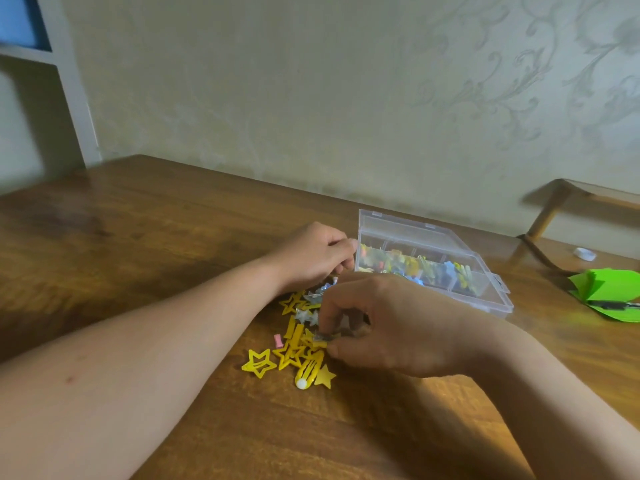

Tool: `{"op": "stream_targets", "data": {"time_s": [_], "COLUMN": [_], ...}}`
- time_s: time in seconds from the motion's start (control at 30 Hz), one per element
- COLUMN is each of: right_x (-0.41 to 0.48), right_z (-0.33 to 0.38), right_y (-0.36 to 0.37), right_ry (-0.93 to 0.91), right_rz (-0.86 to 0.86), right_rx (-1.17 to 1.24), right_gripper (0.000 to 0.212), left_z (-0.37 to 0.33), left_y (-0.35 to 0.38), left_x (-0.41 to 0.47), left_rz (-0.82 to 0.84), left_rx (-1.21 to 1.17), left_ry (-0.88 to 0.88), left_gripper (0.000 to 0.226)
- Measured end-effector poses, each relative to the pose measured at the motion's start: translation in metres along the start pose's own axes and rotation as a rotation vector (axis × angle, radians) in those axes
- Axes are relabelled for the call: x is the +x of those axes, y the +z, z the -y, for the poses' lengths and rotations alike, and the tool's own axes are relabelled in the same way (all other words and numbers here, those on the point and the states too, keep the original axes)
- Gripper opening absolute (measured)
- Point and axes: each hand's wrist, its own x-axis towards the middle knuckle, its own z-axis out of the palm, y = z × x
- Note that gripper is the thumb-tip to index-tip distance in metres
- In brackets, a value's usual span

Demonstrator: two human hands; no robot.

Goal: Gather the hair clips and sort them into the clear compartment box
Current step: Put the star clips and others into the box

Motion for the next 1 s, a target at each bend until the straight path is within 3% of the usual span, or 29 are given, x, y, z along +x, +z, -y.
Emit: {"op": "stream_targets", "data": {"time_s": [0.1, 0.2, 0.3, 0.4, 0.67, 1.0], "right_x": [-0.007, -0.015, -0.017, -0.010, 0.016, 0.024], "right_z": [-0.003, -0.026, -0.056, -0.071, -0.059, -0.051], "right_y": [-0.016, -0.037, -0.041, -0.028, -0.007, -0.003], "right_ry": [0.012, 0.073, 0.248, 0.404, 0.481, 0.490], "right_rz": [-0.014, -0.237, -0.494, -0.600, -0.589, -0.554], "right_rx": [0.215, 0.449, 0.464, 0.431, 0.104, 0.133], "right_gripper": [0.012, 0.013, 0.015, 0.013, 0.009, 0.031], "left_z": [-0.001, -0.004, -0.004, -0.002, -0.002, 0.001], "left_y": [0.001, 0.001, 0.000, 0.001, 0.000, 0.000], "left_x": [0.000, -0.001, -0.001, -0.001, -0.003, 0.000], "left_rz": [0.009, 0.000, 0.007, -0.005, -0.001, -0.001], "left_rx": [-0.028, 0.014, 0.005, 0.008, -0.005, 0.018], "left_ry": [0.010, 0.012, 0.024, 0.027, 0.042, 0.050], "left_gripper": [0.048, 0.055, 0.045, 0.052, 0.048, 0.046]}}
